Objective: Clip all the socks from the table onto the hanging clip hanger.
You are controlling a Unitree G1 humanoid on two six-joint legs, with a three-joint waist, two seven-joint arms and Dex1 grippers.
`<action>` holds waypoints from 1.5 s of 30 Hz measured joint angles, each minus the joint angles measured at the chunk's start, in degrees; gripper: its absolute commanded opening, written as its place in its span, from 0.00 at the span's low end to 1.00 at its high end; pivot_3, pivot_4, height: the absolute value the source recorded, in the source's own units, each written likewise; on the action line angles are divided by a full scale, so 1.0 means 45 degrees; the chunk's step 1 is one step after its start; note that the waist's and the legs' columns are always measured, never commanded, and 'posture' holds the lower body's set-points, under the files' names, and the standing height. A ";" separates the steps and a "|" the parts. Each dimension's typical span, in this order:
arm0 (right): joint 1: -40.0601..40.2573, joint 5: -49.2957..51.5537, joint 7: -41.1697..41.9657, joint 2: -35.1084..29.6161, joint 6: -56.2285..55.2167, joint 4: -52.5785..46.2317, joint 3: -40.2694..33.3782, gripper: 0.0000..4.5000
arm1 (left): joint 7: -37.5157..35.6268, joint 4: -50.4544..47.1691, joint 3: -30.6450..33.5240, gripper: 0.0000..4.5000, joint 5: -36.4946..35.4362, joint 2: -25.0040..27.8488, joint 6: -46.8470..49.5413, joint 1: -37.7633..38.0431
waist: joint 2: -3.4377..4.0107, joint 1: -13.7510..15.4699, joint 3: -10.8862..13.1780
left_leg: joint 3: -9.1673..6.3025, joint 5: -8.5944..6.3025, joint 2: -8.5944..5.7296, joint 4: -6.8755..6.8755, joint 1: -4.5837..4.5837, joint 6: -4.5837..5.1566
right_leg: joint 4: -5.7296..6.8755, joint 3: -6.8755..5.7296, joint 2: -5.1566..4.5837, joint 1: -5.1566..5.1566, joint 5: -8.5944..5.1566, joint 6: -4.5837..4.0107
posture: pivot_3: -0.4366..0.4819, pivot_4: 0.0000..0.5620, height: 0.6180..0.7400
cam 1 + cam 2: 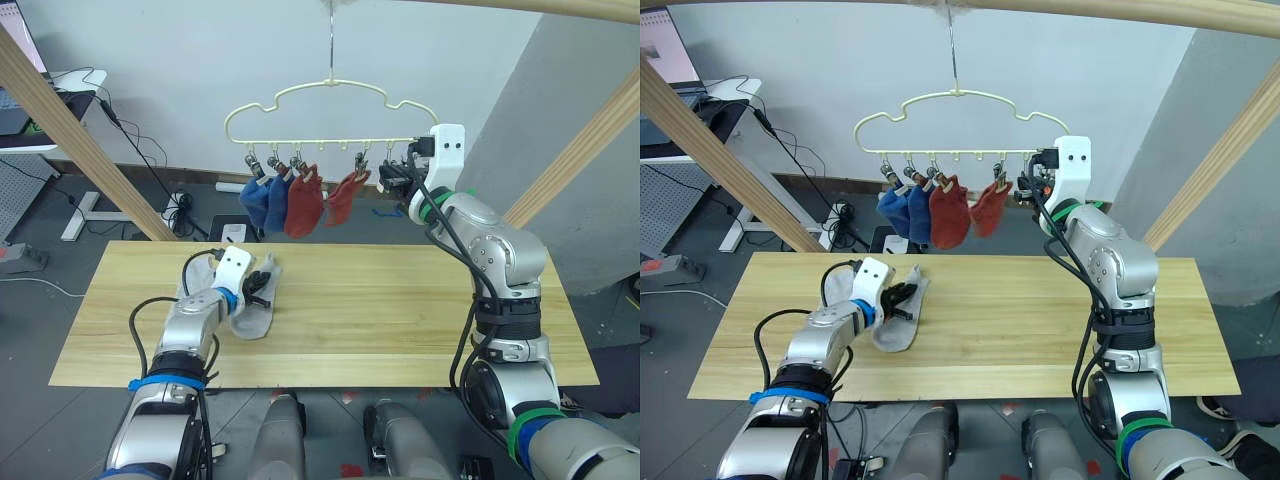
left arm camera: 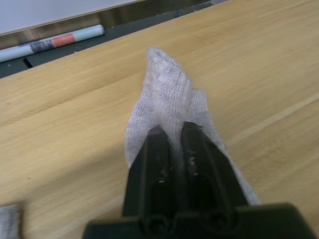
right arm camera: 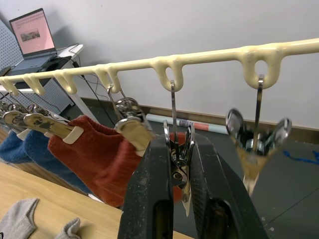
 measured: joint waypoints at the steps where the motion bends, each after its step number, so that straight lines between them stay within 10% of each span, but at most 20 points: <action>1: -0.0007 0.0002 0.0057 -0.0042 0.0000 0.0016 0.0000 0.03 | -0.0057 -0.0173 0.0009 0.00 -0.0052 -0.0043 0.0101 0.0046 | 0.0000 0.0003 0.0000 | 0.0000 0.0000 -0.0002 0.0000 0.0000 0.0000 | 0.0000 0.0000 0.0000 0.0000 0.0000 0.0000 | 0.54 0.43 1.00; 17: -0.1693 0.1966 0.0189 -0.0845 0.3621 0.0542 -0.2139 0.03 | -0.2474 -0.8838 -0.0693 0.00 -0.4131 -0.1508 0.2475 0.1068 | 0.0001 -0.0027 0.0001 | 0.0000 0.0002 -0.0005 0.0005 -0.0011 0.0000 | -0.0013 0.0014 -0.0002 0.0003 0.0000 0.0000 | 0.53 0.44 1.00; 28: -0.3390 0.3471 -0.1923 0.1059 0.8112 0.0019 -0.5473 0.03 | -0.1638 -0.7297 -0.2360 0.00 -0.1739 -0.2162 0.0075 -0.0220 | 0.0008 -0.0050 0.0005 | 0.0011 -0.0002 -0.0006 -0.0008 -0.0032 0.0006 | -0.0032 0.0016 0.0006 -0.0017 0.0000 0.0000 | 0.50 0.44 1.00; 45: -0.3569 0.3442 -0.2347 0.1355 0.8737 -0.0133 -0.6002 0.03 | -0.1304 -0.5849 -0.2220 0.00 -0.0554 -0.2048 -0.2479 -0.0981 | 0.0008 -0.0042 0.0004 | 0.0026 0.0000 -0.0006 0.0001 -0.0183 0.0013 | 0.0001 0.0018 0.0007 -0.0186 0.0001 -0.0002 | 0.51 0.44 1.00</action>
